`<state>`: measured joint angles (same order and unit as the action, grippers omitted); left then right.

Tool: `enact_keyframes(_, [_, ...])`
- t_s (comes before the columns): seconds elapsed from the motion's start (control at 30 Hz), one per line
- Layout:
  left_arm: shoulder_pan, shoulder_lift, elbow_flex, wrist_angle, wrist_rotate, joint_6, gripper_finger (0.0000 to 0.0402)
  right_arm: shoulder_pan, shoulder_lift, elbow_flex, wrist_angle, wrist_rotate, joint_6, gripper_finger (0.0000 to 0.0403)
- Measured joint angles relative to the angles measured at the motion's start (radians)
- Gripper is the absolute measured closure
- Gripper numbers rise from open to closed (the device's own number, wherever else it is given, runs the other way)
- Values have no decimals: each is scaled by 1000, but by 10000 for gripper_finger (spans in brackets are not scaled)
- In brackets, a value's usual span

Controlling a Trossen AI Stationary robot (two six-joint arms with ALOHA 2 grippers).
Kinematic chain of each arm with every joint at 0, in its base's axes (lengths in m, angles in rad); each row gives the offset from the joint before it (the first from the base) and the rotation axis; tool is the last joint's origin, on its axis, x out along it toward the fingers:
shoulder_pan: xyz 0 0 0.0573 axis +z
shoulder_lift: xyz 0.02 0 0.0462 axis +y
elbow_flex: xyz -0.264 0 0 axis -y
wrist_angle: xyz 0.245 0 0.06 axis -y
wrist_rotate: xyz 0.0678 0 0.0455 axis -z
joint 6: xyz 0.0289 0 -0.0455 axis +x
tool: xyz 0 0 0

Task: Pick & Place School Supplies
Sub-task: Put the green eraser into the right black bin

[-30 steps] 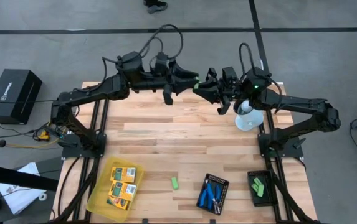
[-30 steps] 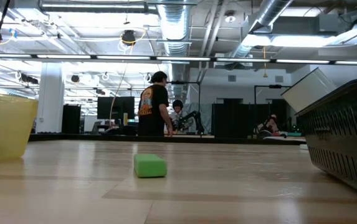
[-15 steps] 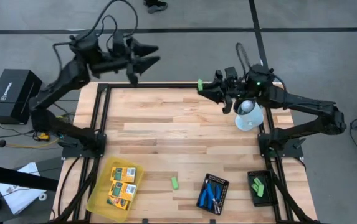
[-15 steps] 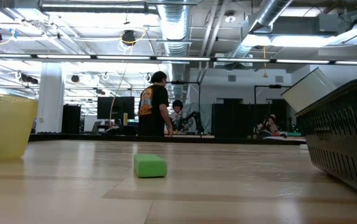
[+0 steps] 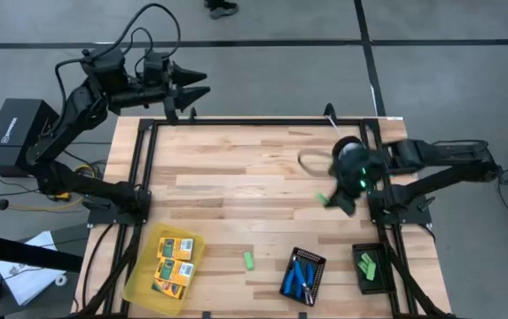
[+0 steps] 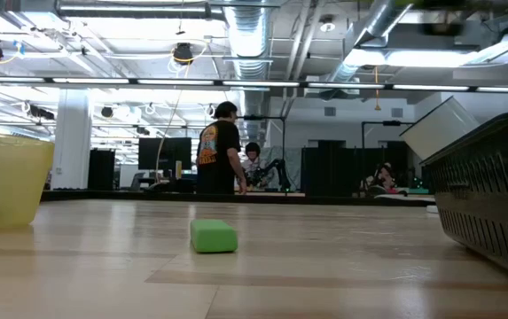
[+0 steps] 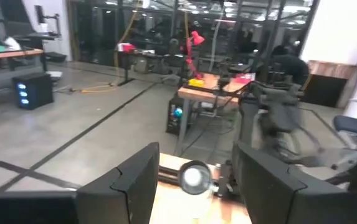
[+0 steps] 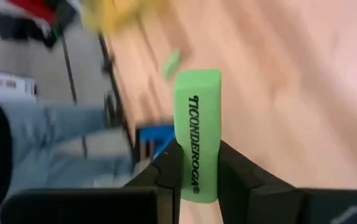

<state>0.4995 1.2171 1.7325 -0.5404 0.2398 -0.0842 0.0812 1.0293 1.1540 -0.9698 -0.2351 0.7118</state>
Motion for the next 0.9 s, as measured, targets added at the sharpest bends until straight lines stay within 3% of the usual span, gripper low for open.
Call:
enact_keyframes(0.27, [-7, 17, -1, 8, 4, 11, 209, 478, -56, -118, -23, 141, 513, 346])
enact_keyframes(0.47, [-23, 39, -1, 14, 5, 5, 209, 783, -19, -273, 102, 199, 858, 346])
enact_keyframes(0.63, [-49, 70, -1, 32, 5, -3, 209, 936, 43, -408, 259, 199, 1090, 346])
enact_keyframes(0.9, [-99, 120, -1, 60, 5, -59, 209, 1065, 135, -503, 337, 210, 1351, 346])
